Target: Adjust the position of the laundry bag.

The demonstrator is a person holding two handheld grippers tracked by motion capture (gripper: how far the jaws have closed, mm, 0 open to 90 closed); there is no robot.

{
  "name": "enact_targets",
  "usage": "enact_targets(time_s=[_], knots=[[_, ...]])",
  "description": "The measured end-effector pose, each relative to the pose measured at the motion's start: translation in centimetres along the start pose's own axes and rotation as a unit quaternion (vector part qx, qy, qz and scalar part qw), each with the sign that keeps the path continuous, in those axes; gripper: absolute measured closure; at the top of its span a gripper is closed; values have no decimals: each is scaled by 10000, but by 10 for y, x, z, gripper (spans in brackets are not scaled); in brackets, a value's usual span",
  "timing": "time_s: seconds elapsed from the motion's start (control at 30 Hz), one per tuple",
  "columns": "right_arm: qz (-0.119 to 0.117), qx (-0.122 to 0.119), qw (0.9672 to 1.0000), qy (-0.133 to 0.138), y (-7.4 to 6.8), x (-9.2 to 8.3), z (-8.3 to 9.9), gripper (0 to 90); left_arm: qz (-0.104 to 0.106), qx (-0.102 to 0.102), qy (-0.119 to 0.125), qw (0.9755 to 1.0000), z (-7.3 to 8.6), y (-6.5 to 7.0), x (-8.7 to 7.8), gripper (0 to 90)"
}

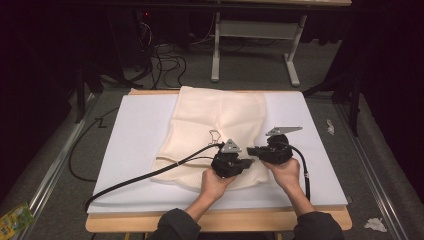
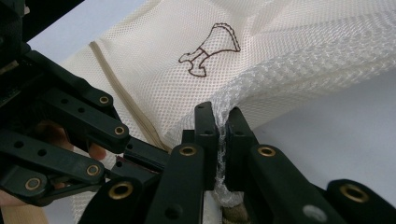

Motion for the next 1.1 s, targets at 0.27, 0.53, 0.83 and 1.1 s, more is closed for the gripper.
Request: enact_targets(time_s=[0.27, 0.53, 0.83, 1.1], knots=[[-25, -13, 10000, -13, 2, 0, 3, 847, -36, 53, 58, 10000, -2, 0, -3, 872], [-25, -9, 10000, -47, 4, -1, 7, 837, -43, 4, 80, 10000, -2, -1, -3, 873], [-35, 64, 9999, -82, 5, -1, 8, 779, -91, 10, 73, 9999, -3, -1, -4, 874], [1, -38, 9999, -146, 3, -2, 9, 850, -107, -9, 38, 9999, -3, -2, -5, 874]])
Point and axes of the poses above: each handheld gripper's, and its own axes: x roughly forward along the jaws, z roughly out of its underside, y roughly to its right, the point moved 2 cm from there along x, roughly forward along the jaws, and after that the axes turned 1 degree about x, right-handed, at the moved point
